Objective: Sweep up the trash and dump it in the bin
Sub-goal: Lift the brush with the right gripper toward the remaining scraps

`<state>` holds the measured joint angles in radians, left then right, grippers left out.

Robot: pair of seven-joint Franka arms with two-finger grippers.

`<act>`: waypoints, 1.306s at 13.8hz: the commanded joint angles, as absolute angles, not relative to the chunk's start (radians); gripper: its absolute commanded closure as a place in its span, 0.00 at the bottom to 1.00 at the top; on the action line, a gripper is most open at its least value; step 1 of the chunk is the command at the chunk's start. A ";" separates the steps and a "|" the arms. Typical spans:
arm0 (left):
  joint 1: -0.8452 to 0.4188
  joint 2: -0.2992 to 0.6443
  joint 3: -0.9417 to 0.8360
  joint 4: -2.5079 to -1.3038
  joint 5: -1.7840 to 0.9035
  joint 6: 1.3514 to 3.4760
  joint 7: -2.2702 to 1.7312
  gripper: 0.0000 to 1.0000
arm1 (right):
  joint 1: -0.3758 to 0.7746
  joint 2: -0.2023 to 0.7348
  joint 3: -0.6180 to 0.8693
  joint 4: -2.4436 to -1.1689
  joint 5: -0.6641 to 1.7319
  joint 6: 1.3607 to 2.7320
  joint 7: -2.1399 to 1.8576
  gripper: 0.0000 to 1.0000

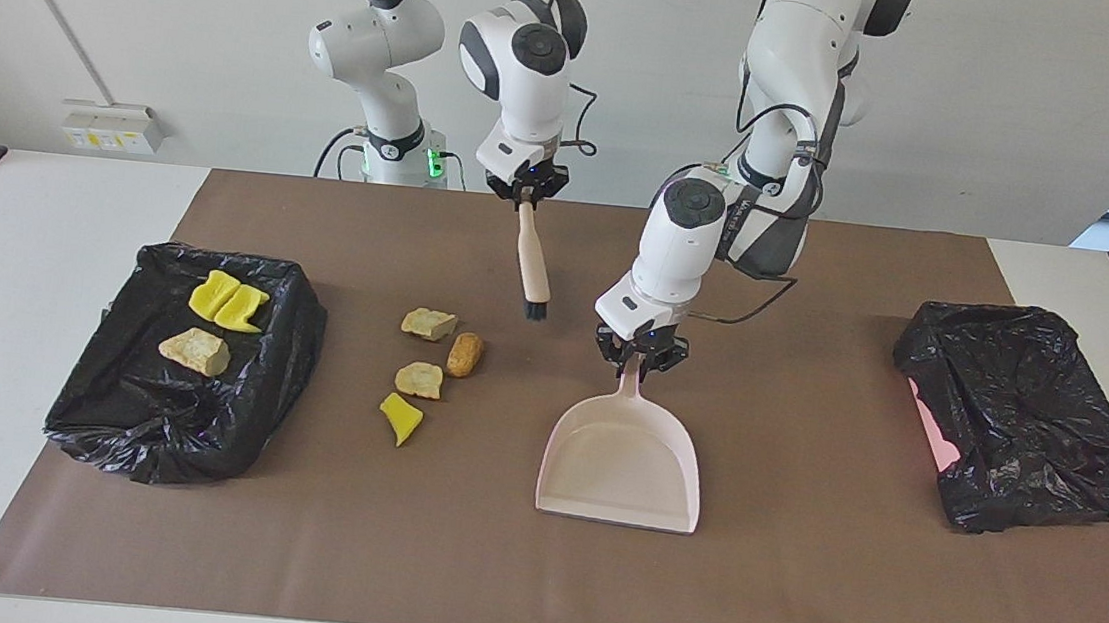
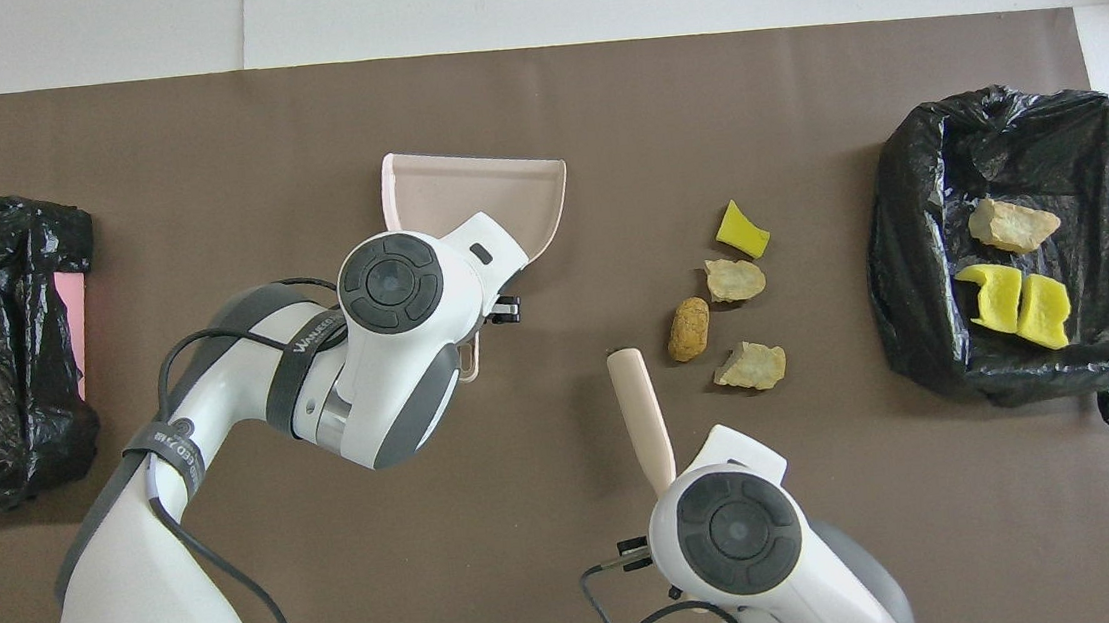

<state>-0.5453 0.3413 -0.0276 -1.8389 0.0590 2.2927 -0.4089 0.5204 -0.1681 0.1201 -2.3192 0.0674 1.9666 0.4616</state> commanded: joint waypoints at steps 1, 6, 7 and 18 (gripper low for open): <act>-0.551 0.325 -0.017 -1.842 0.150 2.300 -0.365 1.00 | 0.383 -0.053 0.132 -2.200 -0.030 1.965 0.405 1.00; -0.529 0.252 -0.017 -1.841 0.146 2.136 -0.002 1.00 | 0.177 0.035 0.132 -2.111 -0.216 1.947 0.295 1.00; -0.528 0.249 -0.017 -1.839 0.144 2.113 0.065 1.00 | 0.145 0.032 0.132 -2.120 -0.238 1.928 0.290 1.00; -0.546 0.213 -0.018 -1.871 0.068 1.973 0.837 1.00 | 0.167 0.043 0.137 -2.198 -0.033 1.879 0.150 1.00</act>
<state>-0.5321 0.2455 -0.0194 -1.8352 0.0881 1.9687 0.7361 0.1750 0.0544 0.1343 -2.1889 -0.1024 1.8867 0.2091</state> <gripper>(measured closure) 0.687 0.740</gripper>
